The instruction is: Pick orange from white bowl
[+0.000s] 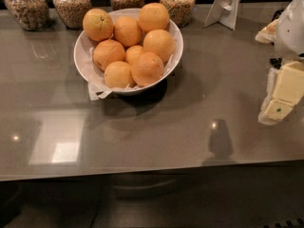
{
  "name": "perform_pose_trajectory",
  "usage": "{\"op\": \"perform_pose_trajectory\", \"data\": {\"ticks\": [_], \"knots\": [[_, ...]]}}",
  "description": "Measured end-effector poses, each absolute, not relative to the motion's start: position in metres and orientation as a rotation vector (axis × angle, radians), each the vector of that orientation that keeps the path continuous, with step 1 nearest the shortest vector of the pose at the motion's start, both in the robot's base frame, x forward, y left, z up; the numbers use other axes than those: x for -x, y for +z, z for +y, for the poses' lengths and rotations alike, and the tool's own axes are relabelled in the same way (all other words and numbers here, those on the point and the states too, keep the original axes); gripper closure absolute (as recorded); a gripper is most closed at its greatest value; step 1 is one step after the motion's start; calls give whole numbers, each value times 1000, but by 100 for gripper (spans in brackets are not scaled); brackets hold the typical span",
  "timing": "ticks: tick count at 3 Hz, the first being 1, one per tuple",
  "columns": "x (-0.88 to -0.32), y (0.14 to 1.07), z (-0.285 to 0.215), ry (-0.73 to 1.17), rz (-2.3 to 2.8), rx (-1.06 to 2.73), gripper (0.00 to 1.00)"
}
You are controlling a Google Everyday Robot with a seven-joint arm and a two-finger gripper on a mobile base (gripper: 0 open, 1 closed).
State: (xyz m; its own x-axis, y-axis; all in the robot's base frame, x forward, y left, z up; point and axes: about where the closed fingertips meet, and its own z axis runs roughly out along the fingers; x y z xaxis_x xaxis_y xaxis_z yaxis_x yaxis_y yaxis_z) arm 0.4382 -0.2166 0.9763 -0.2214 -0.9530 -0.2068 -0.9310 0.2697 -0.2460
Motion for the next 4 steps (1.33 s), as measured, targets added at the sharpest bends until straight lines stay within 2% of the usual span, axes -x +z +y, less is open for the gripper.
{"op": "perform_pose_trajectory", "data": {"ticks": [2, 4], "knots": [[-449, 980, -207, -94, 2189, 1711, 0], [-522, 1000, -170, -43, 2059, 1596, 0]]}}
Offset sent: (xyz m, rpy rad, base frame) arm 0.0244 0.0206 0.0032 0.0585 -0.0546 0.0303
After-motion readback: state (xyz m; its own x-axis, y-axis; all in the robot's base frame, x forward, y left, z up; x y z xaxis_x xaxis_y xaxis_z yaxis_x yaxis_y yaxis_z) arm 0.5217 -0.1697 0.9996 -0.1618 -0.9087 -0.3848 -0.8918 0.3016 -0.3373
